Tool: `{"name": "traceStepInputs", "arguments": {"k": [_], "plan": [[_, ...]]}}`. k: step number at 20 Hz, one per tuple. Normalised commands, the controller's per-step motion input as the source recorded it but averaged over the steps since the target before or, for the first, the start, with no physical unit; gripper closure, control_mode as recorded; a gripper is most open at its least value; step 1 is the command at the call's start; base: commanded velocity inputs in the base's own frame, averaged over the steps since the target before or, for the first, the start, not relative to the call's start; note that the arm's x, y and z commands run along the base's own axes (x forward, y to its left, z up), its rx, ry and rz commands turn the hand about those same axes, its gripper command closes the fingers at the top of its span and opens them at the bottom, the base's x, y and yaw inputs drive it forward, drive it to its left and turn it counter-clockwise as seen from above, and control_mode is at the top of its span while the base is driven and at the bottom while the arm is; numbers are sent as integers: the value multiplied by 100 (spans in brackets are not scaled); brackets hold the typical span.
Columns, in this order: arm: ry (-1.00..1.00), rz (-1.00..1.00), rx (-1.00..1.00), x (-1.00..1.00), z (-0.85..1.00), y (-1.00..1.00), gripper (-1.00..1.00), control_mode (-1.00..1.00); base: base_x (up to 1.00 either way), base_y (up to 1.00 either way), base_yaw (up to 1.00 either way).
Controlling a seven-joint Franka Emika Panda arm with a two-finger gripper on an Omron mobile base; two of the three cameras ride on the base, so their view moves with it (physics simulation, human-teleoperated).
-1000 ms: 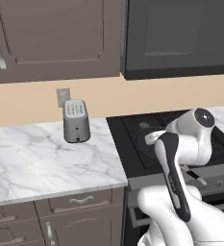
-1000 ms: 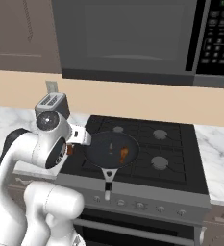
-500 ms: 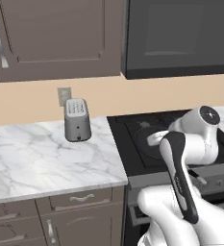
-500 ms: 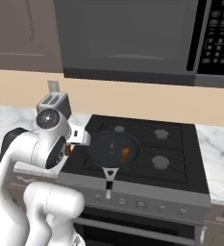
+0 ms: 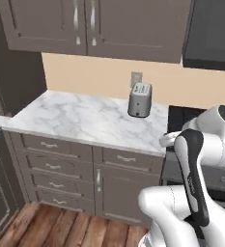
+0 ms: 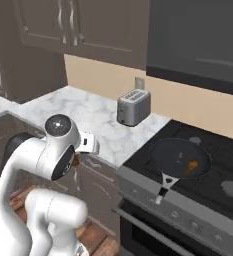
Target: Take the chicken drumsticks from the pan and place one on each plate on the dining counter.
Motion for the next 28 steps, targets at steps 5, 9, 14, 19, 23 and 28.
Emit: {"name": "traceStepInputs", "arguments": {"k": [5, 9, 14, 19, 23, 28], "plan": [[0, 0, 0, 0, 0, 0, 100, 100, -8, 0, 100], [0, 0, 0, 0, 0, 0, 100, 100, -8, 0, 100], [0, 0, 0, 0, 0, 0, 100, 100, -7, 0, 100], [0, 0, 0, 0, 0, 0, 100, 100, -6, 0, 100], [0, 0, 0, 0, 0, 0, 100, 100, -5, 0, 100], [0, 0, 0, 0, 0, 0, 100, 100, 0, 0, 100]]}}
